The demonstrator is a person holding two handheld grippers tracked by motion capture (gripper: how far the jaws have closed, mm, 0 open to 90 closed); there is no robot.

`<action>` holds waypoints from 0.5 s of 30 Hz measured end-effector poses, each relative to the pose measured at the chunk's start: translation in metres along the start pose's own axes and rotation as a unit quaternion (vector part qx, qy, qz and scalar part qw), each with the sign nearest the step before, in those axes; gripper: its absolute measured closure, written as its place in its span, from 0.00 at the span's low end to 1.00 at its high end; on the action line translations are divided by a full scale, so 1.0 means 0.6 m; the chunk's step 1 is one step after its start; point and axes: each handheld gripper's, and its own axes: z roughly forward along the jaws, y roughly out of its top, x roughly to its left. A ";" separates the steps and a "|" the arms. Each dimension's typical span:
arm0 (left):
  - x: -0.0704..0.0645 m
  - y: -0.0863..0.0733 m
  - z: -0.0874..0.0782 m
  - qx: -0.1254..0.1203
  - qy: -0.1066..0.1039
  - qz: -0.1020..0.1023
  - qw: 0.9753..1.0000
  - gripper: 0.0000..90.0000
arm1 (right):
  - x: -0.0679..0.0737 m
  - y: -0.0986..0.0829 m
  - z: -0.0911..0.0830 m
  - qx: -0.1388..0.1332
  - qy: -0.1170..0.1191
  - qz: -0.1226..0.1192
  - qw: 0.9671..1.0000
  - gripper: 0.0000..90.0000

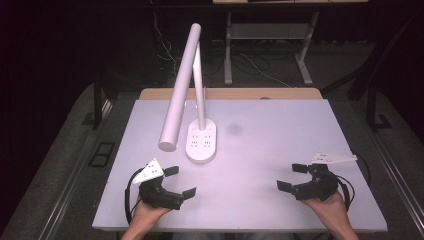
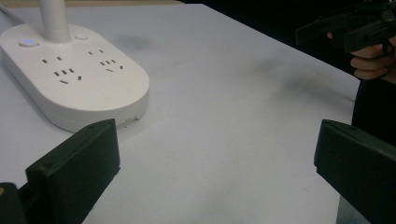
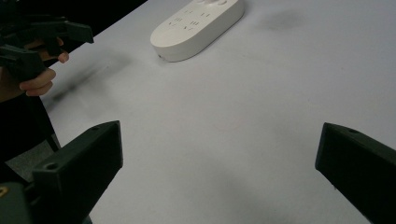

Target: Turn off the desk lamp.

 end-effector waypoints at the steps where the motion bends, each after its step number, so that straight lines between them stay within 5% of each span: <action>1: 0.000 0.000 0.000 0.000 0.001 0.000 1.000 0.00 | 0.000 0.002 0.001 0.000 0.001 -0.001 1.000 0.01; 15: -0.001 0.000 -0.001 -0.002 0.000 -0.001 1.000 0.00 | 0.006 0.037 0.006 0.014 0.013 -0.015 1.000 0.01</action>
